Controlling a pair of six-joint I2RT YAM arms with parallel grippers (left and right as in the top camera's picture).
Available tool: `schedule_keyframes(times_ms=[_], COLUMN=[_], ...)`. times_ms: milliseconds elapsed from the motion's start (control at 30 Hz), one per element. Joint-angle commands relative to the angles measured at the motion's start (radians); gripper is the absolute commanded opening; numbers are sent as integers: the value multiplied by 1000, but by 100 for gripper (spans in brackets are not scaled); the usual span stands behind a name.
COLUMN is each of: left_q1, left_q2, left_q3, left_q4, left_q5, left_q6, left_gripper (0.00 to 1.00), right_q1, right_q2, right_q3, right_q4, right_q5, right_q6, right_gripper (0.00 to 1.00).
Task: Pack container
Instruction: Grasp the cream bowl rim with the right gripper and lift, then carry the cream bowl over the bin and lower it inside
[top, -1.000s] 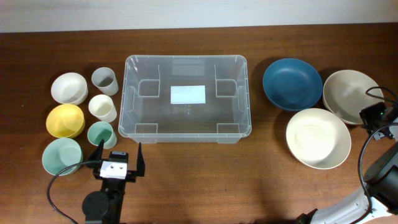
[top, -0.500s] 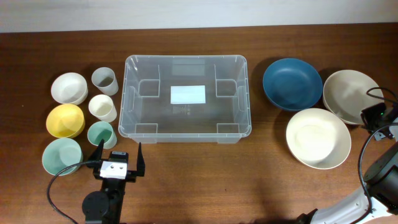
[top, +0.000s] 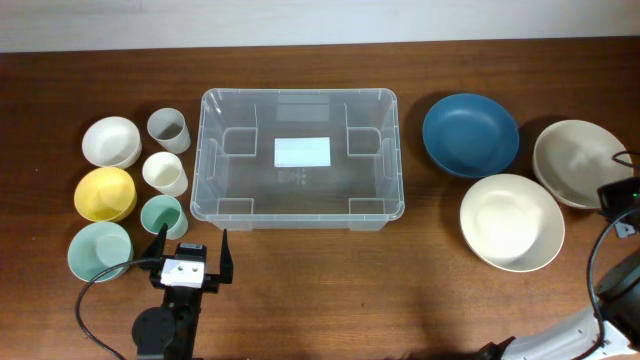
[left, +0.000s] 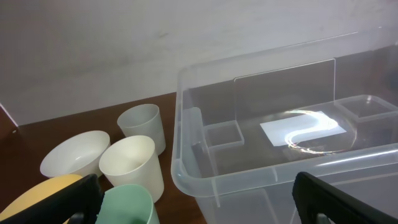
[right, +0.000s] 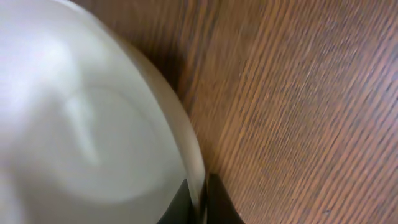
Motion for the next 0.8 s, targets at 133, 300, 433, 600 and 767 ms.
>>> schedule_keyframes(times_ms=[133, 300, 433, 600, 767], left_q1=[5, 5, 5, 5, 5], left_q2=[-5, -5, -5, -5, -5], left_q3=[-5, -5, -5, -5, -5], left_q4=[-2, -2, -2, -2, -2], left_q5=[8, 8, 8, 8, 8], left_q6=[13, 13, 13, 13, 13], left_gripper=[100, 99, 99, 99, 100], right_q1=[-119, -55, 106, 372, 682], right_q2=[-39, -111, -177, -204, -203], right_q3=[244, 433, 466, 466, 466], right_q4=[-80, -227, -266, -265, -265], right_q5=[-304, -565, -597, -581, -377], right_q6=[54, -19, -89, -128, -154], right_gripper=[4, 4, 4, 4, 4])
